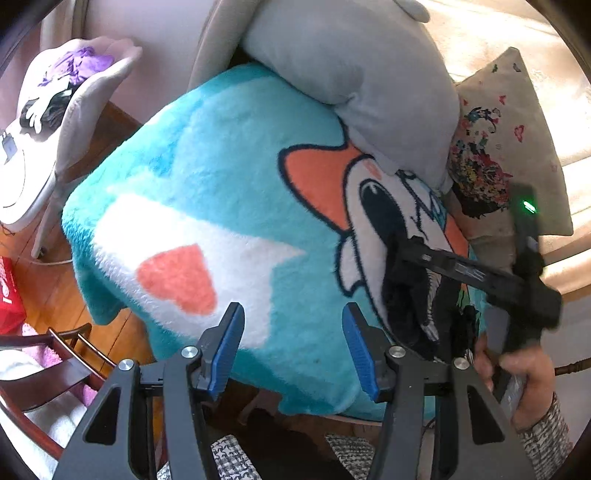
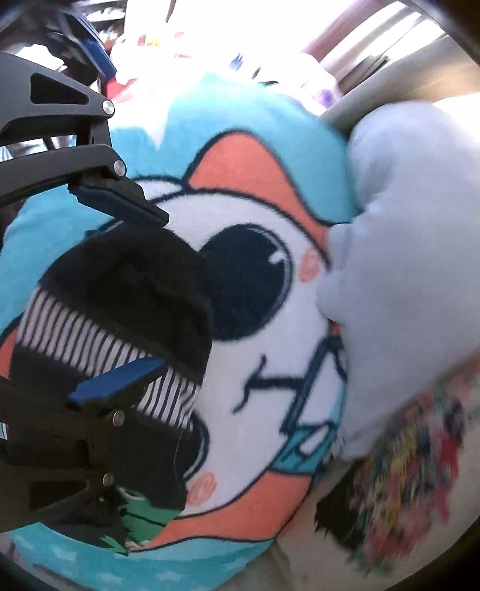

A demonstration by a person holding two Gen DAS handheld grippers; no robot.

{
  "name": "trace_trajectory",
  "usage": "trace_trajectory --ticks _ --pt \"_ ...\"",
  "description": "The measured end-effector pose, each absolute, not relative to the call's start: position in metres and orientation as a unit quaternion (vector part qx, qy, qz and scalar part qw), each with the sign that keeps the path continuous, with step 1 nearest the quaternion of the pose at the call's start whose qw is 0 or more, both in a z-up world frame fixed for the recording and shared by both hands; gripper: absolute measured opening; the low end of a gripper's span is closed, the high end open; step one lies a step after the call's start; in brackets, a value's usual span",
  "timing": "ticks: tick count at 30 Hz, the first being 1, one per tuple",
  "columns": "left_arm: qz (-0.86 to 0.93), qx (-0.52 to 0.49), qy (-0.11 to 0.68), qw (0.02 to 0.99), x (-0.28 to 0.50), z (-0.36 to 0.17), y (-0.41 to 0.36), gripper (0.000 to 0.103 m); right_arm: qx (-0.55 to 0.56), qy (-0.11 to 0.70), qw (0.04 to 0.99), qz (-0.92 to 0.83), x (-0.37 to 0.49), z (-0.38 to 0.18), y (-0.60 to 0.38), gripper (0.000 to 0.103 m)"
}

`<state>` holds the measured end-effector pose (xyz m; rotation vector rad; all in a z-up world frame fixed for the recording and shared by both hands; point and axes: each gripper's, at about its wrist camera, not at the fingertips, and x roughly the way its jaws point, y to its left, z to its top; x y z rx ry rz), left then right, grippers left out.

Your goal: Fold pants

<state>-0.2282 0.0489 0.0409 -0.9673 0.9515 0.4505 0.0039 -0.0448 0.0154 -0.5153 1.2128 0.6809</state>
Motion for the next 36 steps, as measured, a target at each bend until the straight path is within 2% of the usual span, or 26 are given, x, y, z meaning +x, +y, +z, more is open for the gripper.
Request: trace_trajectory --ticks 8,10,13,21,27,33,35,36 --pt "0.197 -0.447 0.443 0.752 -0.233 0.034 0.048 0.054 -0.300 0.531 0.753 0.248 -0.005 -0.011 -0.037 0.075" --pt "0.192 -0.446 0.444 0.753 -0.231 0.034 0.048 0.054 -0.279 0.538 0.753 0.256 -0.004 -0.005 -0.043 0.037" --pt "0.183 -0.441 0.442 0.759 -0.225 0.037 0.048 0.054 -0.263 0.526 0.764 0.266 -0.008 0.012 -0.055 0.024" --pt "0.139 -0.437 0.457 0.762 -0.196 0.029 0.034 0.054 -0.183 0.522 0.782 0.288 -0.002 0.052 -0.110 0.012" --pt "0.114 -0.428 0.475 0.760 -0.174 0.023 0.018 0.054 -0.127 0.520 0.793 0.292 0.013 0.070 -0.127 0.011" --pt "0.110 -0.420 0.478 0.764 -0.165 0.029 0.011 0.054 -0.108 0.544 0.768 0.320 0.030 0.053 -0.103 0.012" --pt "0.116 -0.422 0.476 0.763 -0.170 0.030 0.013 0.054 -0.111 0.550 0.767 0.312 0.032 0.043 -0.094 0.016" --pt "0.122 -0.424 0.474 0.762 -0.175 0.030 0.015 0.054 -0.113 0.554 0.766 0.306 0.033 0.038 -0.088 0.030"
